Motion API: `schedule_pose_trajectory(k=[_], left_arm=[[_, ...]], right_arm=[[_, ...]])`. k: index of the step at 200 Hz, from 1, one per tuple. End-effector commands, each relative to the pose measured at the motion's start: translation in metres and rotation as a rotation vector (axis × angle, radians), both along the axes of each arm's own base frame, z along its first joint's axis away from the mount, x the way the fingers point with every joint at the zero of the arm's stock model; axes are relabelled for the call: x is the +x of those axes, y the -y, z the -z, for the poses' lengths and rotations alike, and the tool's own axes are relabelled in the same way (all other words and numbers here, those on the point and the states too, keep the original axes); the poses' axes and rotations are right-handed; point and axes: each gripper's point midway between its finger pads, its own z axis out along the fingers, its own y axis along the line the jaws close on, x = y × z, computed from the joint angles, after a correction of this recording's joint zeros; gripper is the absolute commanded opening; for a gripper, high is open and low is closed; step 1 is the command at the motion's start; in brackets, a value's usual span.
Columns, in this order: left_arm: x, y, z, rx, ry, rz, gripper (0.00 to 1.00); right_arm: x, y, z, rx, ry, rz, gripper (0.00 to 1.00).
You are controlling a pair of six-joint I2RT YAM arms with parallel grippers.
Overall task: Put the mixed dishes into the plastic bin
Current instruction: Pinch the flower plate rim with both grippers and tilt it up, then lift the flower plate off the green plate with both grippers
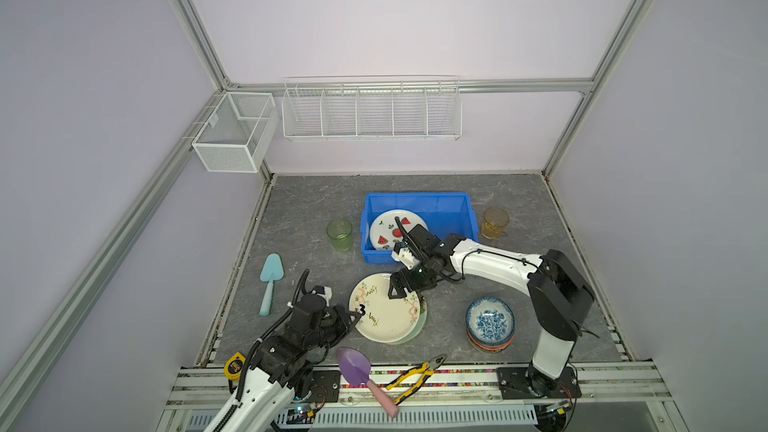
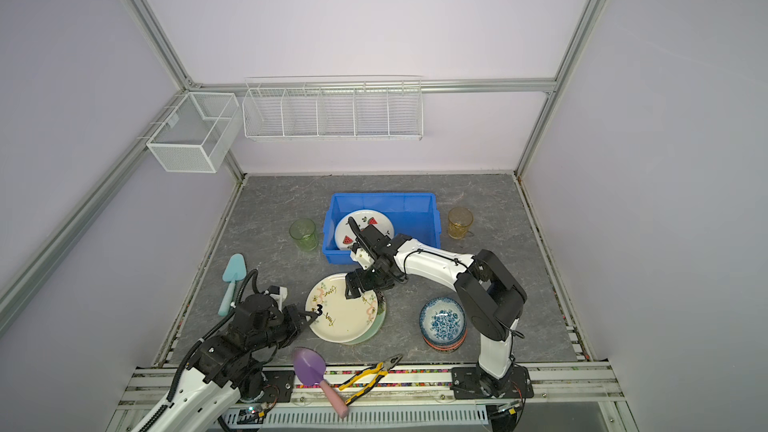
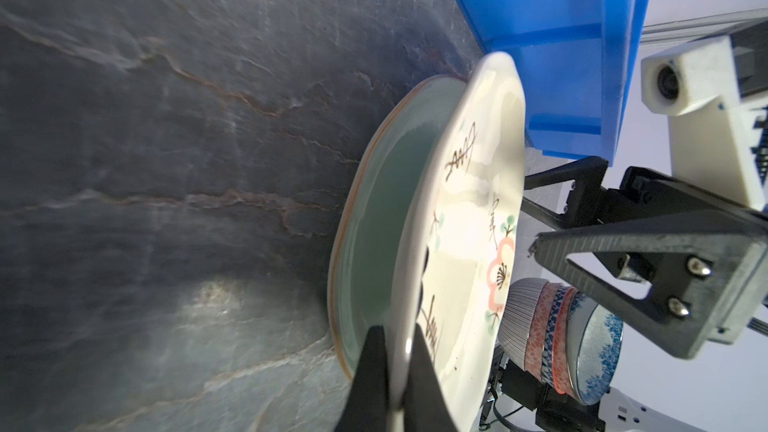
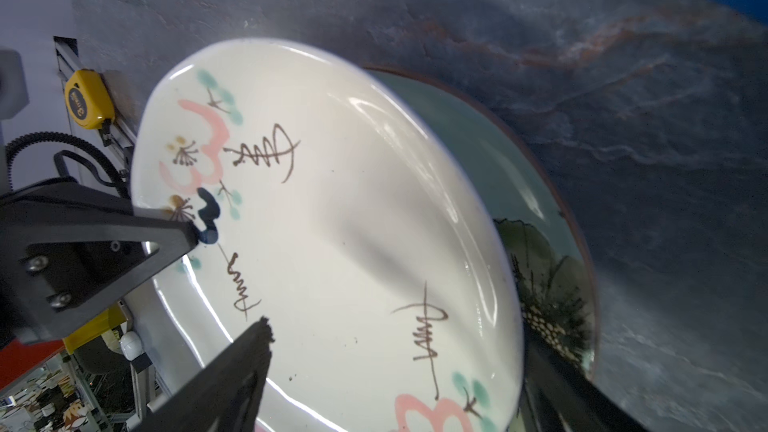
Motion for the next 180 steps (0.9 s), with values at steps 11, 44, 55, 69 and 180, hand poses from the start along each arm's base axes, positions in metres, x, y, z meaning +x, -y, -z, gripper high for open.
schedule_pose_trajectory(k=[11, 44, 55, 69, 180], left_arm=[[0.003, 0.007, -0.027, -0.1, 0.078, 0.003, 0.0], [0.001, 0.009, -0.025, -0.154, 0.1, -0.006, 0.0], [0.001, 0.01, -0.03, -0.175, 0.116, -0.005, 0.0], [0.002, 0.011, -0.035, -0.197, 0.133, -0.005, 0.0], [0.016, 0.025, -0.071, -0.287, 0.225, 0.018, 0.0]], right_arm=[[0.006, -0.001, -0.039, 0.103, 0.006, -0.019, 0.9], [0.012, 0.015, -0.059, 0.157, -0.024, 0.011, 0.93], [0.013, 0.022, -0.065, 0.167, -0.025, 0.019, 0.94], [0.015, 0.032, -0.07, 0.161, -0.019, 0.024, 0.95], [0.011, 0.041, -0.078, 0.268, -0.133, -0.009, 0.85]])
